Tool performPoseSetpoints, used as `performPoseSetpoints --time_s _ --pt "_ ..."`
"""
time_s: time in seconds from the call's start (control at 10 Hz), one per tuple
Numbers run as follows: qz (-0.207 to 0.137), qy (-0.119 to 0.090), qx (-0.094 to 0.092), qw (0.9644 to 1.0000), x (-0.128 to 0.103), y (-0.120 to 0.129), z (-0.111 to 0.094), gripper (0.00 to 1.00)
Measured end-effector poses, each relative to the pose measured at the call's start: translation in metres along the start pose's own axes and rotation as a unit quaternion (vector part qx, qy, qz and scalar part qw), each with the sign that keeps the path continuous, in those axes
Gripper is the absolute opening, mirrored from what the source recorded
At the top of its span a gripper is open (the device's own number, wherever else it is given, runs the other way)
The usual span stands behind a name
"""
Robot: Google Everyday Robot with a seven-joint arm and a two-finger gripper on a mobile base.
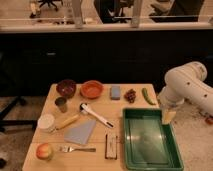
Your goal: Place grapes in tray
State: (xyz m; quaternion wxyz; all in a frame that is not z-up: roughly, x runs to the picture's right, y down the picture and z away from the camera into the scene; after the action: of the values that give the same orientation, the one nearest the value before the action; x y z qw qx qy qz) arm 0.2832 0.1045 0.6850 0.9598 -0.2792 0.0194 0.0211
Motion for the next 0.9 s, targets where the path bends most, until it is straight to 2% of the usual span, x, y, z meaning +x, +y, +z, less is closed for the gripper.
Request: performPoseSetpoints --time_s 0.5,0.9 --pt "0.001 -0.001 0.002 1.0000 0.000 -0.001 -0.001 0.80" --pt "0.005 -0.008 0.009 0.9999 -0.004 -0.016 -0.002 0.80"
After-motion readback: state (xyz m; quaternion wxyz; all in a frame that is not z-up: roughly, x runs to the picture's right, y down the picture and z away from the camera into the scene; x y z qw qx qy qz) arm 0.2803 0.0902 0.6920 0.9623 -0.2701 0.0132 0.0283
